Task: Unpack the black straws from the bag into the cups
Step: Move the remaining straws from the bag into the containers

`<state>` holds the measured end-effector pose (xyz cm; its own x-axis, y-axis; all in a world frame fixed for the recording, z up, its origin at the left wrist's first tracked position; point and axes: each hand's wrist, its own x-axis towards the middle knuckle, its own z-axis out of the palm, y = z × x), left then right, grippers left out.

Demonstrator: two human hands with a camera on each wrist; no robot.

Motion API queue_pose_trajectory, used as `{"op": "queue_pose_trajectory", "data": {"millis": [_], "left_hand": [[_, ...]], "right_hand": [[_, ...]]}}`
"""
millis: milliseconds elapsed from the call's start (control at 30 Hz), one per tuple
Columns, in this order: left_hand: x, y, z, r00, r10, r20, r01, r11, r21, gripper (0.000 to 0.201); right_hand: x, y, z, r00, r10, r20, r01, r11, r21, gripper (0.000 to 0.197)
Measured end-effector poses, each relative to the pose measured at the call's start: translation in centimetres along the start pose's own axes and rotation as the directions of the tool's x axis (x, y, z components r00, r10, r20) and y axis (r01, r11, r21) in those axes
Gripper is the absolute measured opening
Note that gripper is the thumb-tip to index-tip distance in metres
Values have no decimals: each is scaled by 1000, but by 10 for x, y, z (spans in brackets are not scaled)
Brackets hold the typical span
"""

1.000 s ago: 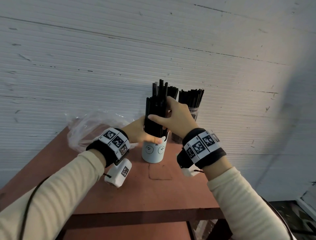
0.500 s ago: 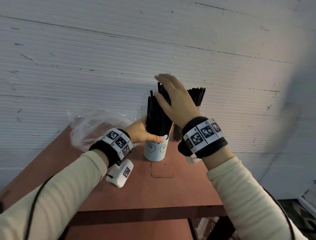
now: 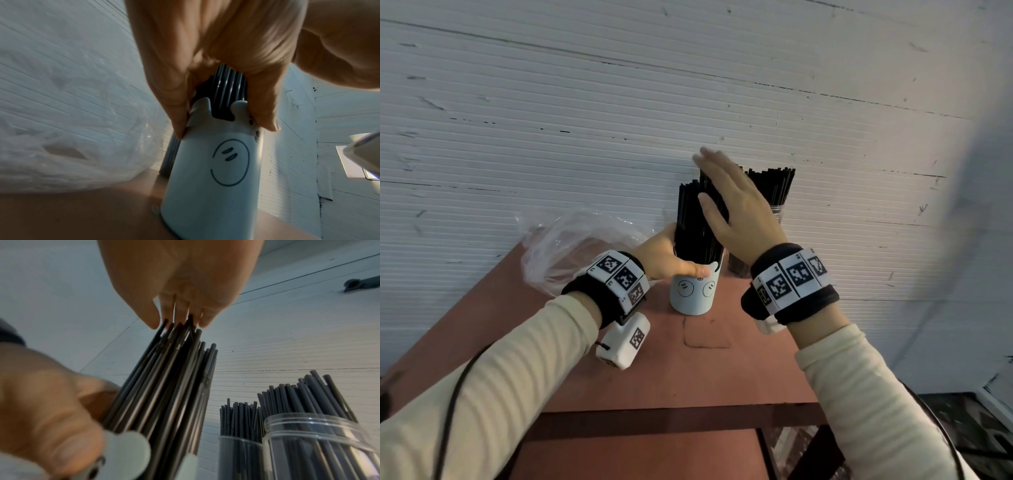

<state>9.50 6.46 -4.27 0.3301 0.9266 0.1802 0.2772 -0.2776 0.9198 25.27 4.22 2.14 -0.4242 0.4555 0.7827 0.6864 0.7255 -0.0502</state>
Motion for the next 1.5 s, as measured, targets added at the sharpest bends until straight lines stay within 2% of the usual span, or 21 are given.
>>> {"op": "queue_pose_trajectory", "data": {"millis": [100, 200, 333, 367, 467, 567, 600, 667, 800, 900, 967, 1067, 1133, 1333, 1500], "left_hand": [[0, 1, -1, 1000, -9, 6, 9, 1000, -6, 73], [-2, 1, 1, 1000, -13, -6, 13, 1000, 9, 76], [-3, 1, 6, 999, -17, -38, 18, 1000, 24, 103], [-3, 2, 7, 999, -19, -49, 21, 999, 24, 101], [1, 0, 8, 995, -16, -97, 18, 1000, 20, 73], [11, -3, 8, 989, -32, -146, 44, 996, 83, 75], [16, -2, 8, 988, -37, -149, 57, 990, 126, 71], [27, -2, 6, 980, -79, -180, 112, 977, 184, 58], [49, 3, 0, 915, -190, -355, 305, 903, 303, 74], [69, 3, 2, 869, -239, -433, 402, 852, 337, 78], [84, 4, 6, 836, -254, -487, 449, 827, 339, 84], [105, 2, 7, 796, -292, -530, 492, 822, 286, 85], [116, -1, 5, 773, -314, -551, 507, 828, 239, 82], [138, -13, 0, 736, -310, -602, 512, 837, 196, 85], [144, -18, -8, 716, -320, -621, 522, 836, 171, 90]], "right_hand": [[-7, -1, 10, 998, 10, 65, -5, 997, -72, 39], [-9, -2, 9, 998, 29, 59, -25, 997, -75, 42], [-8, -4, 2, 990, 128, 59, -126, 991, -43, 49], [-9, -3, 1, 987, 138, 82, -136, 990, -33, 48], [-12, 6, -3, 983, 153, 101, -156, 988, 15, 51], [-14, 23, -12, 962, 273, -7, -272, 959, 85, 63], [-16, 30, -16, 936, 349, -38, -343, 932, 115, 70], [-21, 46, -21, 851, 522, -54, -507, 845, 168, 88], [-30, 78, -13, 634, 771, 67, -770, 619, 156, 120], [-33, 97, 6, 510, 851, 126, -854, 485, 188, 124], [-35, 109, 21, 478, 868, 137, -863, 436, 255, 117], [-40, 122, 33, 483, 869, 110, -851, 436, 293, 82], [-41, 132, 36, 487, 869, 86, -840, 440, 317, 72], [-31, 162, 51, 478, 878, 26, -840, 448, 307, 77], [-18, 174, 65, 489, 871, 47, -839, 454, 301, 82]]}}
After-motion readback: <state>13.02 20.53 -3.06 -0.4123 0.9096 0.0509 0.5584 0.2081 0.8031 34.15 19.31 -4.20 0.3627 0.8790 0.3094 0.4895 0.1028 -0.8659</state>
